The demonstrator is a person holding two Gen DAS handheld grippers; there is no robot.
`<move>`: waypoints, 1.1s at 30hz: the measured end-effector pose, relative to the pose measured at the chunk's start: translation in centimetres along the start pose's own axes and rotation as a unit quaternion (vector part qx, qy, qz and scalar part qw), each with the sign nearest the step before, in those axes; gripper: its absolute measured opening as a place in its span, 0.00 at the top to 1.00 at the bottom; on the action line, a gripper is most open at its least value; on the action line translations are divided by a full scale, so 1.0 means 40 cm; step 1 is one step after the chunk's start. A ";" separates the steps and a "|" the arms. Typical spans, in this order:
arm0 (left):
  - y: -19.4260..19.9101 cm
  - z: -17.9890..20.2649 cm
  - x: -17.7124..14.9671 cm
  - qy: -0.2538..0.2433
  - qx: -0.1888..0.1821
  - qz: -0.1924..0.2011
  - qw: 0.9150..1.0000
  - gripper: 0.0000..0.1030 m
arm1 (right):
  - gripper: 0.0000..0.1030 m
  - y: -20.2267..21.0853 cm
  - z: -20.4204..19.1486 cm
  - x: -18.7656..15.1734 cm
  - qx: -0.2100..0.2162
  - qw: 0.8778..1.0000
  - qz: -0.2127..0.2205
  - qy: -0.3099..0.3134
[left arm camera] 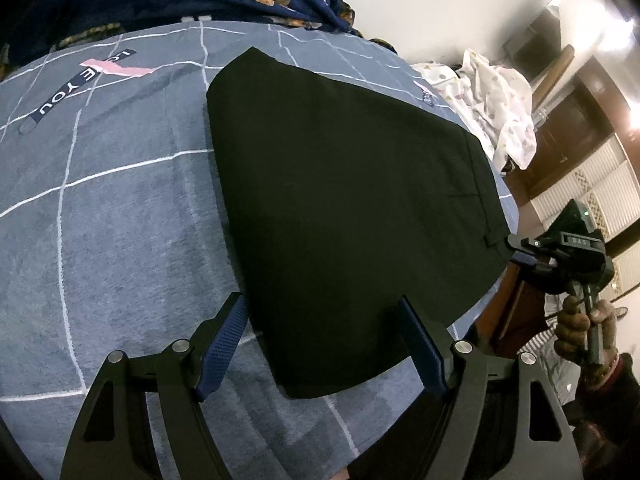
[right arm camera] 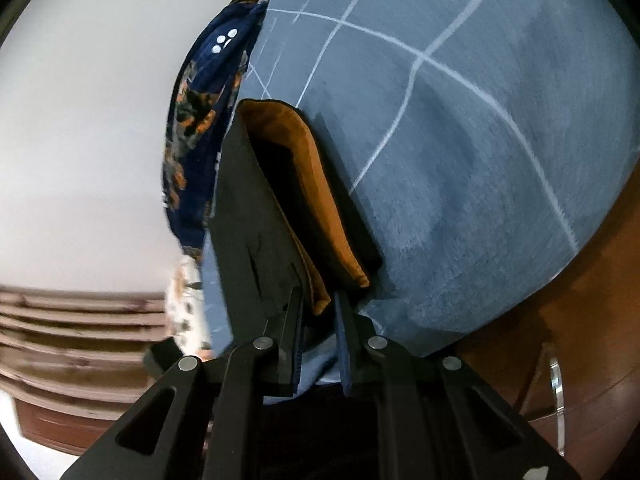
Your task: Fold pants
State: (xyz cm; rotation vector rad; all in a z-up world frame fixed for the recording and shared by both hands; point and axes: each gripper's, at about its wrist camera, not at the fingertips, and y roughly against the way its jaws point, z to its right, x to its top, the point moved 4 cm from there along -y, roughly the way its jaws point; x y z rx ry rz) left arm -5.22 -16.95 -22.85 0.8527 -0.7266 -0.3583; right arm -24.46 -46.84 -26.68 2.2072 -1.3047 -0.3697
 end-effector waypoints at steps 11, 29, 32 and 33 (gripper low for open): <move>-0.002 -0.014 -0.005 0.013 -0.005 -0.002 1.000 0.25 | 0.49 0.022 -0.018 0.016 -0.057 0.998 0.028 0.010; 0.017 -0.045 0.012 0.039 -0.001 0.017 0.999 0.25 | 0.82 0.012 -0.184 0.053 0.101 0.991 0.018 0.083; 0.007 -0.056 0.010 0.051 -0.003 0.011 0.999 0.25 | 0.82 -0.012 -0.081 0.076 0.048 0.998 0.013 0.043; 0.004 -0.056 0.008 0.048 -0.002 0.011 0.999 0.25 | 0.82 -0.025 -0.037 0.079 0.030 0.999 0.007 0.024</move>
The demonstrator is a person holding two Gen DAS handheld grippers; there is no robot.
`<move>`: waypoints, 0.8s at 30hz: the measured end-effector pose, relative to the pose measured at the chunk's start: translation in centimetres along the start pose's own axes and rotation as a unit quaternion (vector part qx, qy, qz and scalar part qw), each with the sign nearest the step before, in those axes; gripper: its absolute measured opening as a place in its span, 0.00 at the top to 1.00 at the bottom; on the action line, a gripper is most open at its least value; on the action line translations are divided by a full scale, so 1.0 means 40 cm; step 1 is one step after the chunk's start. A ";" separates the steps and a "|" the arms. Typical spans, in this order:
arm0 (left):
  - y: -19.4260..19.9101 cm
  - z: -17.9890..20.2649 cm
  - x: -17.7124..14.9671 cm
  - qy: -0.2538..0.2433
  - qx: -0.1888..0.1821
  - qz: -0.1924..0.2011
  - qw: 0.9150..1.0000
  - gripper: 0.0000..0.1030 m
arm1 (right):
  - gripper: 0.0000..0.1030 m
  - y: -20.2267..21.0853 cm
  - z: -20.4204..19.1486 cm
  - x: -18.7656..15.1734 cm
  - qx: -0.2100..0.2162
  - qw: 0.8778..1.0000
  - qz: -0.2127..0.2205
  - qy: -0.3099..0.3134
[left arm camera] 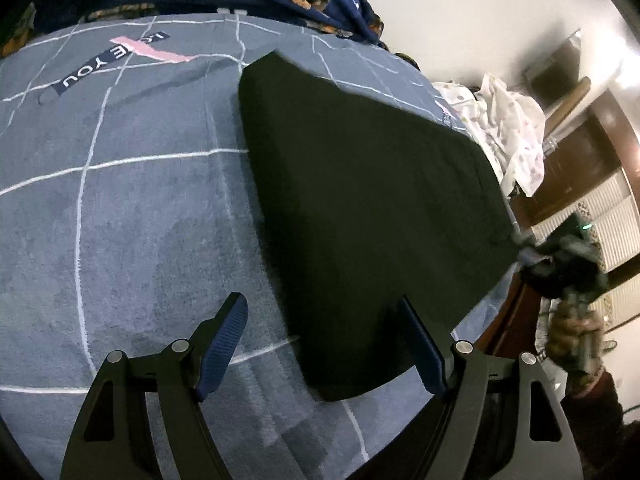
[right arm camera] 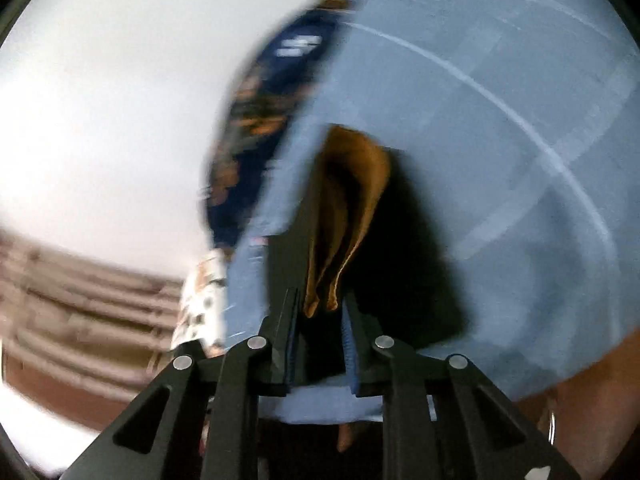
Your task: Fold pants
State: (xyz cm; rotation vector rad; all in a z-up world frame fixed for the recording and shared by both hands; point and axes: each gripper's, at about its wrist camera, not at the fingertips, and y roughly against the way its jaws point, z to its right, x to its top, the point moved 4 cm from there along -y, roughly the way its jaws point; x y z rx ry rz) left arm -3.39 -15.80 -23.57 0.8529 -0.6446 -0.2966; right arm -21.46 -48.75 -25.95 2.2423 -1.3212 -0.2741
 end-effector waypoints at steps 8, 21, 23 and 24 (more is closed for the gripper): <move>-0.008 0.017 0.001 -0.020 0.007 0.000 1.000 0.25 | 0.76 -0.006 0.002 0.002 -0.026 1.000 -0.004 0.015; -0.008 -0.002 0.014 -0.017 -0.049 -0.004 0.999 0.25 | 0.55 -0.052 0.010 0.072 -0.052 0.995 -0.040 0.069; -0.010 -0.007 0.025 -0.009 -0.072 -0.005 0.997 0.25 | 0.55 -0.072 -0.001 0.086 -0.041 0.994 -0.056 0.079; -0.011 -0.009 0.032 -0.005 -0.085 -0.007 0.996 0.25 | 0.55 -0.081 -0.007 0.089 -0.038 0.993 -0.065 0.088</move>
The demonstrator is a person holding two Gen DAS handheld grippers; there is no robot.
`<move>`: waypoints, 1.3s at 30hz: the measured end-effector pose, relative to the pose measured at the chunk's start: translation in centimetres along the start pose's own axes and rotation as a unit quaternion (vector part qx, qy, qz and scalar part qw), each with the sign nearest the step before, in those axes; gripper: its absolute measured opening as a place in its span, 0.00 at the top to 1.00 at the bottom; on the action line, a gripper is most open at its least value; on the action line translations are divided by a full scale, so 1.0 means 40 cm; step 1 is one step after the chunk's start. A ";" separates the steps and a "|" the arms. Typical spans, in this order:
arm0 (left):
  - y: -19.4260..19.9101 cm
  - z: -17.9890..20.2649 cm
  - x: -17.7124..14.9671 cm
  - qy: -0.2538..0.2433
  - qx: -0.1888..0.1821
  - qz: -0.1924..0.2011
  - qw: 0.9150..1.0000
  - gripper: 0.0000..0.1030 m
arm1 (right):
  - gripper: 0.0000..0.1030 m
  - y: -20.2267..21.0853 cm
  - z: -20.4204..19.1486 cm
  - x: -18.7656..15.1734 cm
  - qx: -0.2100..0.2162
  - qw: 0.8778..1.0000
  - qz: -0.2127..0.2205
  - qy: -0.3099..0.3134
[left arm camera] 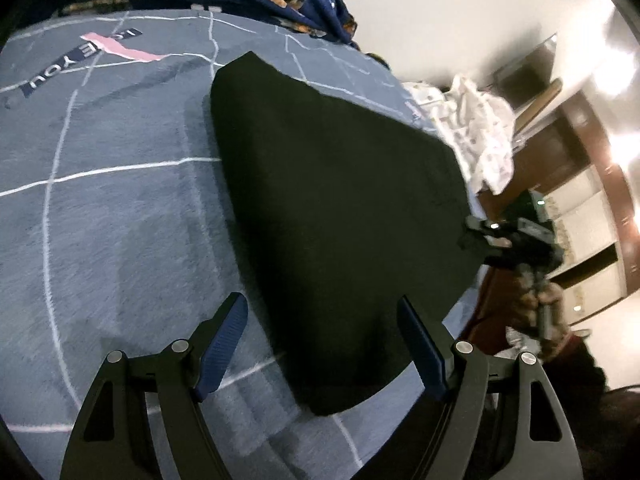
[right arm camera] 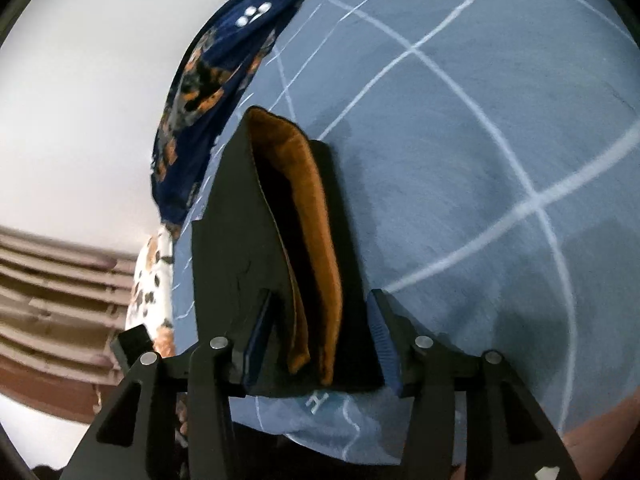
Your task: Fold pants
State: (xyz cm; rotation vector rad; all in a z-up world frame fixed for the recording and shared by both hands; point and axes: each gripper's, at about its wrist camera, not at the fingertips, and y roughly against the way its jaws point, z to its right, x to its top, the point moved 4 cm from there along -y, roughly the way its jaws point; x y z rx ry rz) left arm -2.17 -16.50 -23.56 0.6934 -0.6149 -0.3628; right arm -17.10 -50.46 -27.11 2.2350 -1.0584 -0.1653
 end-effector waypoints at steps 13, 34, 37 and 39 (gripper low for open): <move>-0.060 -0.008 0.090 0.005 -0.104 -0.060 0.993 0.25 | 0.50 -0.083 -0.041 0.074 0.052 0.995 -0.068 0.059; -0.094 0.005 0.136 -0.023 0.015 -0.025 0.999 0.69 | 0.69 -0.128 -0.063 0.074 0.035 0.993 -0.065 0.094; -0.093 0.018 0.132 -0.032 0.046 -0.019 0.998 0.73 | 0.71 -0.130 -0.077 0.068 0.024 0.993 -0.054 0.101; -0.089 0.048 0.127 -0.060 0.080 -0.009 0.995 0.77 | 0.73 -0.126 -0.082 0.067 0.028 0.994 -0.046 0.095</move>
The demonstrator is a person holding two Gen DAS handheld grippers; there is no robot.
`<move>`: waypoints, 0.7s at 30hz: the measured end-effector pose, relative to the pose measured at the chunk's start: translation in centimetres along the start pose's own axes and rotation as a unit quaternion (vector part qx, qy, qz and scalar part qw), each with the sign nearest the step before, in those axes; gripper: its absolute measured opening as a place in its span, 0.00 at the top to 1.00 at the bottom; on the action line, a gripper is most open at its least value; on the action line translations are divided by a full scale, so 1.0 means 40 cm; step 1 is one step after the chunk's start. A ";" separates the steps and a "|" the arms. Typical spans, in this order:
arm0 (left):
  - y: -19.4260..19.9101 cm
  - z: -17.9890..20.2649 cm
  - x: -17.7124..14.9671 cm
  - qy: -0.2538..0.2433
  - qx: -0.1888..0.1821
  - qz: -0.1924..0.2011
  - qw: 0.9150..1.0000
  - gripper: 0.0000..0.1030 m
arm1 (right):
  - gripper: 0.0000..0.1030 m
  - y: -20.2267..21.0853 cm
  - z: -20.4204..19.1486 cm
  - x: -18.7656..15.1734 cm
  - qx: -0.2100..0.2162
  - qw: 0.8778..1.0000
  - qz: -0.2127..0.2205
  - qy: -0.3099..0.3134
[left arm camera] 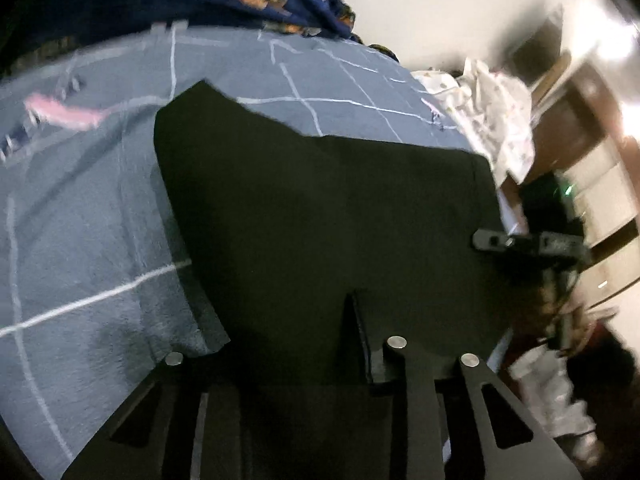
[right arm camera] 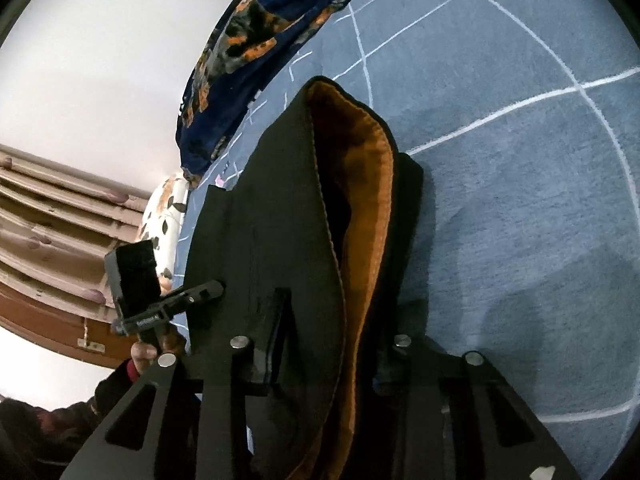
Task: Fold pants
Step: 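Grasp the folded black trousers with the left gripper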
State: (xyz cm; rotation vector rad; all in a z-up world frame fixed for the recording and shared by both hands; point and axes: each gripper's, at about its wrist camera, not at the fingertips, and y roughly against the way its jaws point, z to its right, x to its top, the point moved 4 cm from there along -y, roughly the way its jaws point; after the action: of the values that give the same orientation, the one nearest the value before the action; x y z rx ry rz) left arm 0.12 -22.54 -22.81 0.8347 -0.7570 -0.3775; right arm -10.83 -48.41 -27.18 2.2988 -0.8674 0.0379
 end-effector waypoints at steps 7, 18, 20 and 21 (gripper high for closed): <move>0.053 0.048 -0.016 -0.047 0.071 0.021 0.996 0.81 | 0.78 0.009 -0.050 -0.019 0.028 0.999 0.019 -0.005; 0.134 0.027 -0.057 -0.054 0.129 0.038 0.989 0.81 | 0.78 -0.057 -0.131 -0.054 0.052 0.998 0.016 -0.014; 0.147 0.022 -0.067 -0.057 0.138 0.041 0.988 0.81 | 0.79 -0.068 -0.145 -0.059 0.054 0.998 0.016 -0.013; 0.153 0.020 -0.073 -0.059 0.141 0.042 0.987 0.81 | 0.79 -0.072 -0.150 -0.062 0.055 0.998 0.016 -0.013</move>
State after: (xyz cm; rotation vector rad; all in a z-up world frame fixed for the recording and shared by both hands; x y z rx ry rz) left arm -2.37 -17.42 -19.02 1.0486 -0.9666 -0.2487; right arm -9.85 -41.77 -24.83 2.3931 -0.9367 0.0709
